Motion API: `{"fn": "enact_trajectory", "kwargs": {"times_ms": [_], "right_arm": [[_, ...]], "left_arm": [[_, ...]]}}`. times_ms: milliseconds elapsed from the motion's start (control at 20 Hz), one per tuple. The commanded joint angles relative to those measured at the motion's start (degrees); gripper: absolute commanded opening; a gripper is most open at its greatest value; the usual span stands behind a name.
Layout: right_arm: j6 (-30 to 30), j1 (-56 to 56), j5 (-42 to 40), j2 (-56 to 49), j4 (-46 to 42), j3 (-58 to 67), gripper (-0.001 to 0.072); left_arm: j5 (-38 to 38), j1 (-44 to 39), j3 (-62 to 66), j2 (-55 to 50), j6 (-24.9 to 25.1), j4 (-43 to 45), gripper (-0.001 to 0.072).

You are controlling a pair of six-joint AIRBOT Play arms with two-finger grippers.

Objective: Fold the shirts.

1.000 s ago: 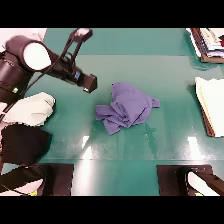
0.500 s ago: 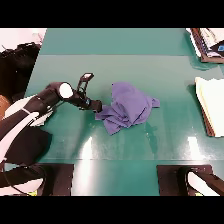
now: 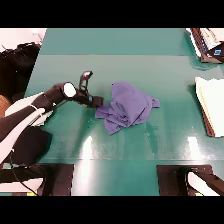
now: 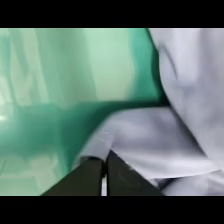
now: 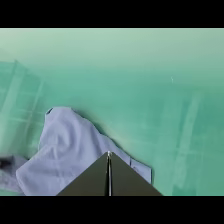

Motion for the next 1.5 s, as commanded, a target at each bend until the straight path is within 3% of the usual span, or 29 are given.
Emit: {"fn": "enact_trajectory", "kwargs": {"times_ms": [0, 200, 400, 450, 500, 550, 600, 750, 900, 1250, 1400, 1450], "right_arm": [[-0.02, 0.04, 1.46, -0.28, -0.44, -0.2, 0.0019], [-0.02, 0.07, 6.16, -4.76, -0.42, -0.22, 0.0019], [-0.02, 3.13, 4.39, -13.86, -0.17, -0.22, 0.002], [-0.07, 5.35, 2.93, -16.85, 0.09, -0.2, 0.0053], [-0.09, 7.58, 0.76, -20.15, 0.15, -0.2, 0.0296], [-0.15, 9.57, -1.53, -23.32, 0.15, -0.2, 0.0494], [-0.2, 11.37, -4.55, -26.93, 0.28, -0.17, 0.0524], [-1.97, 14.19, -12.72, -37.0, 5.51, 0.02, 0.0522], [-4.74, 14.27, -13.11, -47.52, 17.55, 5.53, 0.0519], [-4.66, 17.27, -10.29, -62.12, 18.58, 22.51, 0.0507], [-4.68, 19.3, -10.6, -65.16, 17.97, 27.36, 0.0336], [-4.74, 19.76, -10.69, -65.4, 17.55, 28.15, 0.0024]], "left_arm": [[-6.51, 6.4, 7.43, 1.81, 0.0, 5.7, 0.0023], [-7.54, 17.53, 15.93, 6.88, 0.07, 8.46, 0.0023], [-10.03, 21.2, 17.88, 7.87, 0.5, 8.9, 0.0024], [-10.88, 21.18, 17.88, 7.89, 0.5, 9.57, 0.0023], [-11.37, 21.18, 17.88, 7.89, 0.46, 9.49, 0.0023], [-11.61, 21.18, 17.88, 7.89, 0.46, 9.51, 0.0023], [-11.98, 21.18, 17.88, 7.89, 0.46, 9.53, 0.0024], [-13.42, 21.18, 17.88, 7.89, 0.46, 9.51, 0.0023], [-13.66, 21.18, 17.88, 7.89, 0.46, 9.53, 0.0023], [-13.6, 21.18, 17.86, 7.89, 0.42, 9.42, 0.0024], [-14.05, 21.18, 17.86, 7.89, 0.42, 9.2, 0.0023], [-14.43, 21.18, 17.86, 7.89, 0.42, 8.96, 0.0024]]}}
